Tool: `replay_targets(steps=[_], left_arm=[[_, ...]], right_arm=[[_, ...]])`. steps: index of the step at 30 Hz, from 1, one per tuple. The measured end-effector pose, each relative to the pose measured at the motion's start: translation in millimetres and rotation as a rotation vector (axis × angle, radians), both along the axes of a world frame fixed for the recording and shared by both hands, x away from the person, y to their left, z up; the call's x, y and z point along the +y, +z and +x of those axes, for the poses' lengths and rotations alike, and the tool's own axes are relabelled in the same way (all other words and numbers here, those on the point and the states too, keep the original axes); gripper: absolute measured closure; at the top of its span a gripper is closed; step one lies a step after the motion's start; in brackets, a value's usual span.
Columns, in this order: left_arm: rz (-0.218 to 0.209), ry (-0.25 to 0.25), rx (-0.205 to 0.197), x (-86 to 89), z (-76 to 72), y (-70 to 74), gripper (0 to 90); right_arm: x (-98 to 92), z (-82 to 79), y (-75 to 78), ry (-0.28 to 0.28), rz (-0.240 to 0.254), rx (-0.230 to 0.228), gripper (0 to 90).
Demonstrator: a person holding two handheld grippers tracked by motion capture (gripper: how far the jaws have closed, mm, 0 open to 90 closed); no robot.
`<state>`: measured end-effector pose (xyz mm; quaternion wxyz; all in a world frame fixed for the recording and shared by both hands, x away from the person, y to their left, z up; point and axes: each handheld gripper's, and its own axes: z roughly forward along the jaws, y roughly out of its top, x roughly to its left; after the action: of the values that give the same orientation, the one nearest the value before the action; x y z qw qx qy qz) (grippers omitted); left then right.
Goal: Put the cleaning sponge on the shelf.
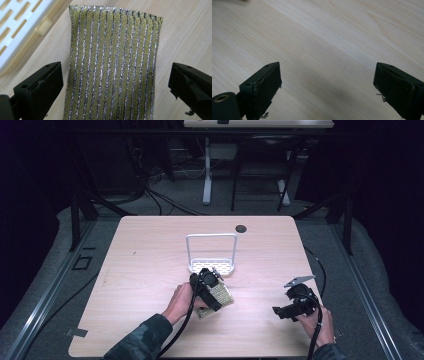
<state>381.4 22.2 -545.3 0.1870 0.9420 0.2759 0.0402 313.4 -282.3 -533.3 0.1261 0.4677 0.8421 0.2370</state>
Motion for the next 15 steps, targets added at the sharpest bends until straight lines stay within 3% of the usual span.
replay_targets(steps=[15], left_arm=[[0.045, -0.009, -0.007, -7.2, -1.1, -9.8, 1.6]], right_arm=[[0.4, 0.7, -0.7, 0.001, -0.012, -0.004, 7.6]])
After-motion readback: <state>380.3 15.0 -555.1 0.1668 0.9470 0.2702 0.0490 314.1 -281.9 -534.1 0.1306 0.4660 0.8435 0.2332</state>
